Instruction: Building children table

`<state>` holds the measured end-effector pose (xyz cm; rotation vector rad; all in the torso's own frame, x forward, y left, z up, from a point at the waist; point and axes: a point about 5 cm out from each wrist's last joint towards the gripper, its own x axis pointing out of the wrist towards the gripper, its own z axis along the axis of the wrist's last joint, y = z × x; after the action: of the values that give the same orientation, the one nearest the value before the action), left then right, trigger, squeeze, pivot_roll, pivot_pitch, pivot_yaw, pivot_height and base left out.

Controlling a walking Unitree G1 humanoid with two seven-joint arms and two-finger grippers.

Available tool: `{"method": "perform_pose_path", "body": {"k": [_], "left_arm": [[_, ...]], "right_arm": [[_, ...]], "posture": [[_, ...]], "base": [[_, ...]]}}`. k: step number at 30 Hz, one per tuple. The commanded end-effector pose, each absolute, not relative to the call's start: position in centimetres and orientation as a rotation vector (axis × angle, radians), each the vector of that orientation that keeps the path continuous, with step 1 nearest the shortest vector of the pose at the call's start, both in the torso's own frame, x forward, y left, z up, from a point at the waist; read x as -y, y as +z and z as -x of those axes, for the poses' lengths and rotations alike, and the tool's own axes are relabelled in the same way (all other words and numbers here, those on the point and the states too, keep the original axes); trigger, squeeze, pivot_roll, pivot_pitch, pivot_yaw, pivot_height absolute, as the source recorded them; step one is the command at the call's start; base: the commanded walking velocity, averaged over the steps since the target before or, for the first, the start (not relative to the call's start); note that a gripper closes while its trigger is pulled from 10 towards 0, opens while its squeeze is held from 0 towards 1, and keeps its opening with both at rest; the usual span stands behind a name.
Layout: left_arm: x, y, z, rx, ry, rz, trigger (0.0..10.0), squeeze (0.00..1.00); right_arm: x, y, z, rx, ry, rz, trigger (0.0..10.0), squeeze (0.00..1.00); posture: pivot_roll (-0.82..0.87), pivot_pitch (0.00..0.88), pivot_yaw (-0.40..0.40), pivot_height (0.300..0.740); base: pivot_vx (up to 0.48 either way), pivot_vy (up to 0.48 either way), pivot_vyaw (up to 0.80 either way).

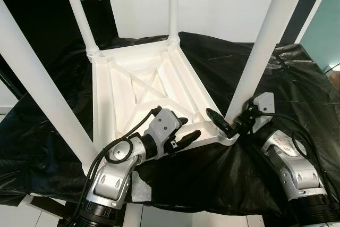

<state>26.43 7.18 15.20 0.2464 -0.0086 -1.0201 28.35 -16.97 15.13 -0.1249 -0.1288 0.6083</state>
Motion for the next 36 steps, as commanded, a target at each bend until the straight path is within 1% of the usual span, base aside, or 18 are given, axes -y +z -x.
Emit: {"method": "perform_pose_path", "body": {"k": [1, 19, 22, 26, 36], "left_arm": [[-7.24, 15.16, -26.43, 0.008, -0.950, -0.241, 10.0, 0.00], [-6.86, 15.33, -26.49, 0.011, -0.962, -0.241, 10.0, 0.00], [-6.85, 15.34, -26.50, 0.012, -0.963, -0.241, 10.0, 0.00], [-6.93, 15.26, -26.55, 0.009, -0.977, -0.243, 10.0, 0.00], [-6.63, 15.20, -26.68, 0.008, -1.013, -0.248, 10.0, 0.00]], "right_arm": [[17.14, 15.05, -28.17, 0.126, 0.618, 0.123, 10.0, 0.00], [17.57, 14.76, -27.99, 0.108, 0.634, 0.143, 10.0, 0.00], [17.60, 14.72, -27.99, 0.107, 0.635, 0.147, 10.0, 0.00], [17.69, 14.74, -28.11, 0.107, 0.641, 0.163, 10.0, 0.00], [17.23, 14.77, -28.61, 0.110, 0.667, 0.185, 10.0, 0.00]], "posture": [[0.01, 0.027, 0.009, 0.740], [0.00, 0.018, 0.016, 0.740], [-0.01, 0.010, 0.026, 0.740], [-0.03, 0.004, 0.057, 0.740], [-0.05, 0.000, 0.076, 0.740]], "base": [[0.000, 0.000, 0.00], [0.000, 0.000, 0.00], [0.000, 0.000, 0.00], [0.000, 0.000, 0.00], [0.000, 0.000, 0.00]]}}
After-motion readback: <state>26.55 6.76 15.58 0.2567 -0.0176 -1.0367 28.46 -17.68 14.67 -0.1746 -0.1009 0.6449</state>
